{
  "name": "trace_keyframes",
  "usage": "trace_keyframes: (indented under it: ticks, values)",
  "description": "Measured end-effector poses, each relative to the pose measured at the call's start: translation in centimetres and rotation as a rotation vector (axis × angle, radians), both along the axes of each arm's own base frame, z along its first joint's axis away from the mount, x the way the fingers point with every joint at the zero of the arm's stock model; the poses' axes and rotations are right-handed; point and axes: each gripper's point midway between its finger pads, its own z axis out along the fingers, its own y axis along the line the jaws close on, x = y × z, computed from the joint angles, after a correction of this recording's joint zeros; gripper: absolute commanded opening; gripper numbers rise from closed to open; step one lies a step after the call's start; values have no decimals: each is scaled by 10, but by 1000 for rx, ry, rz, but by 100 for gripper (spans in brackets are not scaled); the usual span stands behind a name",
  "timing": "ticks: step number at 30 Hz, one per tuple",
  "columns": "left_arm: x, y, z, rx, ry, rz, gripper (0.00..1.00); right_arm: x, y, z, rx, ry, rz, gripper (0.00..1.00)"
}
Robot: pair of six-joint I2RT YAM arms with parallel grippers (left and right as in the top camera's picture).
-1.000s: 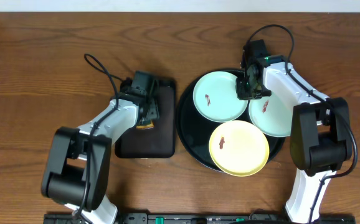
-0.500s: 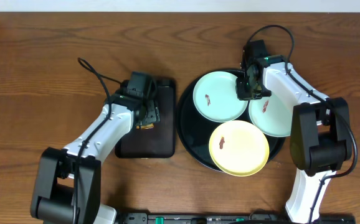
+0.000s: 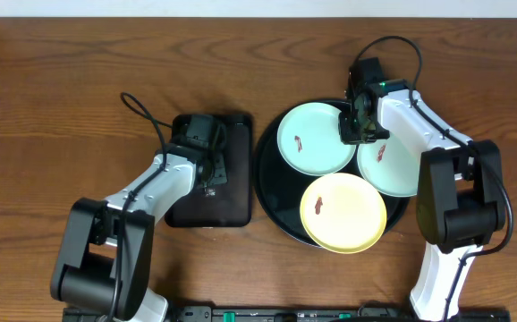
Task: Clean dirty plates on tray and stack at the side
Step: 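Lift the sponge with the left gripper above the small tray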
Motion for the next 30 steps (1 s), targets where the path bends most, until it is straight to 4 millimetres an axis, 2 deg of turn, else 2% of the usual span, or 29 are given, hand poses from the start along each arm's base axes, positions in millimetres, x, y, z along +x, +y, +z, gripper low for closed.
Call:
trace_keyframes:
  ticks: [3, 8, 9, 10, 11, 13, 16, 18, 30]
  values:
    - [-12, 2, -1, 13, 52, -6, 7, 0, 0, 0, 0, 1, 0, 11]
    - [-50, 12, 10, 49, 195, -16, 9, 0, 0, 0, 0, 1, 0, 11]
    - [-53, 13, 15, 48, 192, -18, 24, 0, 0, 0, 0, 1, 0, 11]
    - [-53, 13, 21, 45, 179, -25, 51, 0, 0, 0, 0, 1, 0, 11]
    - [-51, 12, 26, 40, 160, -26, 62, 0, 0, 0, 0, 1, 0, 11]
    - [-46, 11, 39, 25, 111, -23, 70, 0, 0, 0, 0, 1, 0, 11]
    - [-37, 8, 53, 9, 52, -23, 74, -1, 0, 0, -1, 3, 0, 11]
    - [-33, 7, 55, 4, 36, -24, 75, -1, 0, 0, -1, 4, 0, 11]
    - [-37, 7, 34, 23, 102, -27, 73, -1, 0, 0, -1, 4, 0, 11]
